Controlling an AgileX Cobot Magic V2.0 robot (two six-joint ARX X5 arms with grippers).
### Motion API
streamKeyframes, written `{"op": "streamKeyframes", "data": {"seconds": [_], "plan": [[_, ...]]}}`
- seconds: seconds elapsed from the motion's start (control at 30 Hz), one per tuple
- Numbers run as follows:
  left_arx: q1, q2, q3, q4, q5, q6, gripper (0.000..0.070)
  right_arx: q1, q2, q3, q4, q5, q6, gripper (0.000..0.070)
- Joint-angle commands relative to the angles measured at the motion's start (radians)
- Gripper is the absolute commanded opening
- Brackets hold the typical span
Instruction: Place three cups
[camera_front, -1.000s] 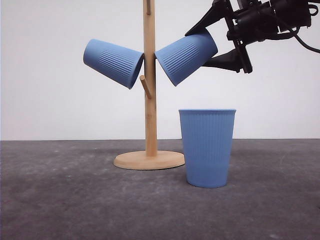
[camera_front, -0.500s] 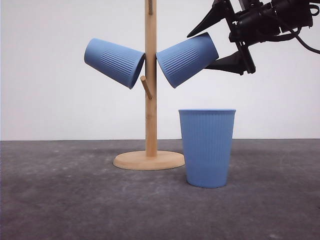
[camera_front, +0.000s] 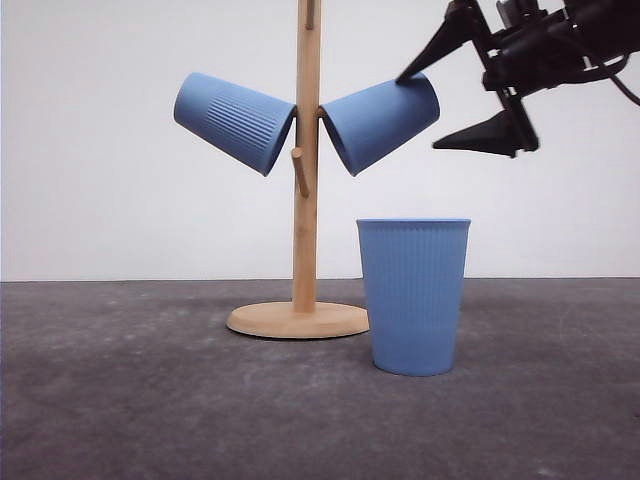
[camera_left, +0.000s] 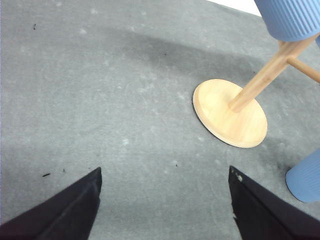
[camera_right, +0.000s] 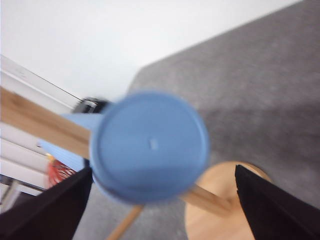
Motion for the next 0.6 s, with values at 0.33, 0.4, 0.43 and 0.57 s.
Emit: {"op": "streamKeyframes", "data": {"seconds": [0.33,0.4,0.43,0.57], "plan": [[0.000,0.005,0.006,0.008,-0.002,-0.007,0.0472,-0.018,-0.160,0.019,-0.264,0.034,-0.256,0.0575],[0.000,0.005,0.006,0.008,-0.002,-0.006,0.0472,-0.017,-0.194,0.019,-0.326,0.055,-0.286,0.0575],[0.000,0.005,0.005,0.008,-0.002,-0.006,0.0472,-0.015,-0.209,0.019,-0.354,0.067,-0.304,0.0575],[0.000,0.005,0.005,0.008,-0.001,-0.006,0.0472,-0.008,-0.264,0.017,-0.479,0.109,-0.355,0.0574]]}}
